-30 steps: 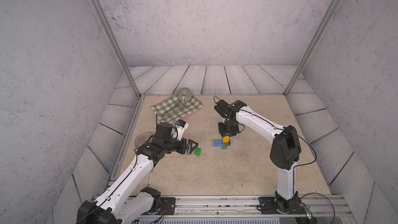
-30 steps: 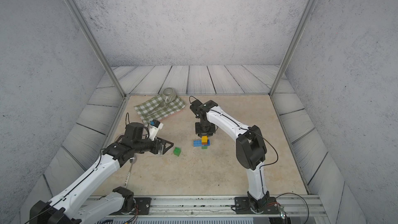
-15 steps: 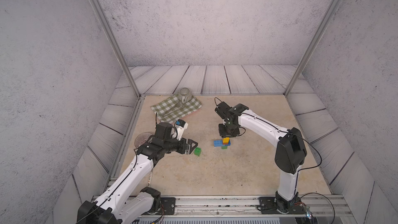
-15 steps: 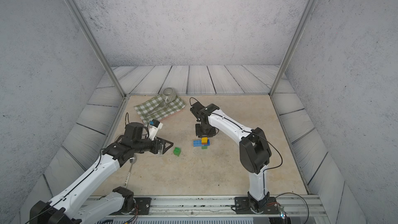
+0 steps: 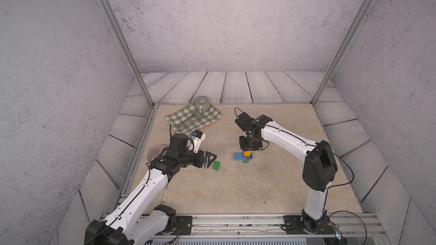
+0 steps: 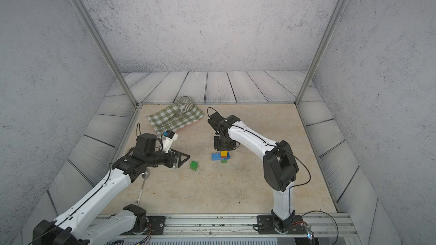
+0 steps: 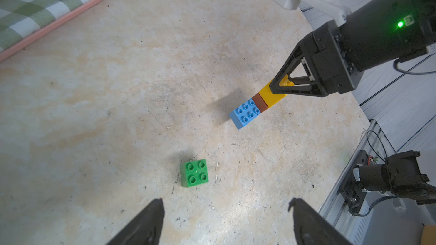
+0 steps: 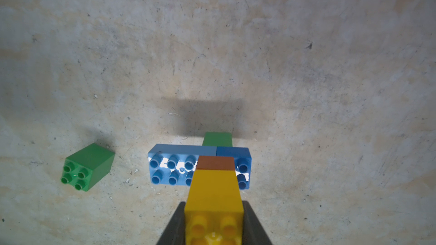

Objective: Assemble the number 4 with lego
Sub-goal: Assemble the lego brick with the lego brick.

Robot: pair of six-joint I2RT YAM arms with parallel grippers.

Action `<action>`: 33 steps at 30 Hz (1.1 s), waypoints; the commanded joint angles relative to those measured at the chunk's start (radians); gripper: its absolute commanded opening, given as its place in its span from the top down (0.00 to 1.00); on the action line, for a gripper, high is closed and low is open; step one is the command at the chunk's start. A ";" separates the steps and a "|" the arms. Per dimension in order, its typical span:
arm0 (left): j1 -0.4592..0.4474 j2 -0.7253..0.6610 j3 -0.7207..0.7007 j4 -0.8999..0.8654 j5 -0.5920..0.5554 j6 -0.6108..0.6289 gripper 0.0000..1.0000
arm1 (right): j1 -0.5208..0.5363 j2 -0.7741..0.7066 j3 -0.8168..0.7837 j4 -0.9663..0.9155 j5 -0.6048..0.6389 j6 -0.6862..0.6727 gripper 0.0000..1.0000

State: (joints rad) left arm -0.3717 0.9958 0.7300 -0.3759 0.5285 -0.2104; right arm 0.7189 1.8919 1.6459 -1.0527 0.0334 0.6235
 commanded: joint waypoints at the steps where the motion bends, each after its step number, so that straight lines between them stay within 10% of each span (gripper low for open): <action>1: 0.010 -0.003 -0.009 0.010 0.016 -0.003 0.13 | 0.014 0.065 -0.015 -0.028 0.008 -0.018 0.68; 33: 0.016 -0.027 -0.014 0.014 0.023 -0.009 0.13 | 0.037 0.182 0.000 -0.098 -0.080 0.129 0.66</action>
State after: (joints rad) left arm -0.3656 0.9867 0.7300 -0.3687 0.5434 -0.2150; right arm 0.7406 1.9457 1.7031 -1.0988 0.0429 0.7322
